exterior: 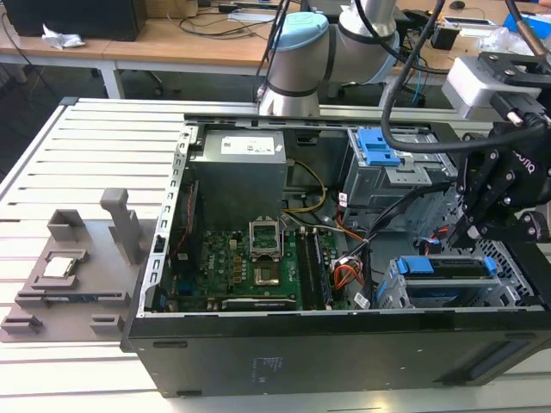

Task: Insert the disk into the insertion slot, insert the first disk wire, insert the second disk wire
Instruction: 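Insert the disk into the insertion slot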

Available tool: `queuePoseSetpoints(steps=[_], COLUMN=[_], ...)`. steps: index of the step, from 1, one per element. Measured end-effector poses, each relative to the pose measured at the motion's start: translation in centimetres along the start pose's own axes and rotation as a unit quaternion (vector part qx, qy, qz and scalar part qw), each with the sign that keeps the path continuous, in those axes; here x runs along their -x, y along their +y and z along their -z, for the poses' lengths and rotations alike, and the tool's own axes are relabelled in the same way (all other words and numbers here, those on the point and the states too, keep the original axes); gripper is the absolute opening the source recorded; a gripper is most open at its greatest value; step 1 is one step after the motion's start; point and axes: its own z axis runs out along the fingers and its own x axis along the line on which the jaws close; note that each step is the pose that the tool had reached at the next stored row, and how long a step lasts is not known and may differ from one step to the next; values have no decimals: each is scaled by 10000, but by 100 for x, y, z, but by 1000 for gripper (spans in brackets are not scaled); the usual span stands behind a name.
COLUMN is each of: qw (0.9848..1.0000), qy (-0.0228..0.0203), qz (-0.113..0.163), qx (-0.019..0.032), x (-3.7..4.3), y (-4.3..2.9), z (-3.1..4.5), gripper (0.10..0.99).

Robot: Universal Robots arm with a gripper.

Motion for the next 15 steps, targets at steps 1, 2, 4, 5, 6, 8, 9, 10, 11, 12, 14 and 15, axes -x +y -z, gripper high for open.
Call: queuePoseSetpoints(steps=[1, 2, 4, 5, 6, 8, 9, 10, 11, 12, 14, 15], qw=[10000, 10000, 10000, 10000, 10000, 10000, 10000, 10000, 10000, 10000, 10000, 10000], qy=[1, 1, 2, 2, 2, 3, 4, 4, 3, 3, 2, 2], qz=[-1, 0, 0, -1, -1, -1, -1, -1, -1, -1, -1, -1], qx=[4, 8, 14, 16, 19, 21, 22, 22, 23, 22, 23, 23], x=[13, 25, 43, 44, 44, 44, 44, 45, 45, 45, 45, 45], y=[-82, -159, -239, -249, -256, -268, -279, -286, -289, -292, -300, -303], z=[3, 6, 7, -4, -18, -33, -40, -46, -49, -52, -61, -65], gripper=[106, 106, 106, 106, 106, 106, 106, 106, 106, 106, 106, 106])
